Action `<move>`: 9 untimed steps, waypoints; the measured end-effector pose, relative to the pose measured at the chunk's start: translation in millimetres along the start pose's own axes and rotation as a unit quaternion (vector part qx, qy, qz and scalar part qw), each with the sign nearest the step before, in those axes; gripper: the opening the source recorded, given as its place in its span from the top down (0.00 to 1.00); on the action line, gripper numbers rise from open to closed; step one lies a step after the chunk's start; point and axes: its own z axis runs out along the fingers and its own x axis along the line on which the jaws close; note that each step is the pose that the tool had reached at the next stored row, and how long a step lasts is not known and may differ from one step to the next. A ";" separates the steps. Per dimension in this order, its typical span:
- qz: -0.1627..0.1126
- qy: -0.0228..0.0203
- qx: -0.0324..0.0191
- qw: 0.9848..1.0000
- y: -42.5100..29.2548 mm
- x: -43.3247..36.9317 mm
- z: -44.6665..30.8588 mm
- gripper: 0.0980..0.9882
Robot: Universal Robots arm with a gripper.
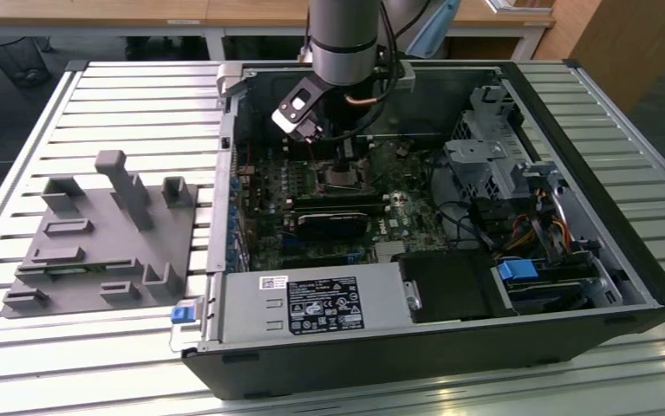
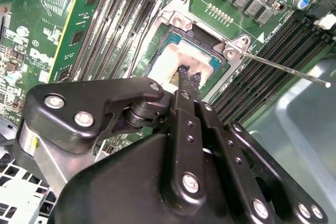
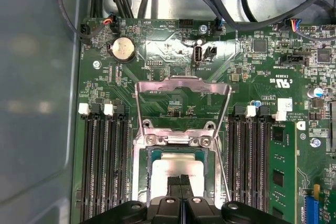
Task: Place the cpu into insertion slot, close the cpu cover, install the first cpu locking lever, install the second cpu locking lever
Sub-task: 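Place the cpu into insertion slot, then close the cpu cover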
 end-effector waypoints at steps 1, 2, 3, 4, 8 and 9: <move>0.000 0.000 0.000 1.000 0.0 0.0 -0.3 0.99; 0.000 0.000 0.000 1.000 0.0 0.0 -0.6 0.99; 0.000 0.000 0.000 1.000 0.0 0.0 -0.9 0.99; 0.000 0.000 0.000 1.000 0.0 0.0 -1.2 0.99; 0.000 0.000 0.000 1.000 0.1 0.0 -2.3 0.99; 0.000 0.000 0.000 1.000 0.1 0.0 -2.6 0.99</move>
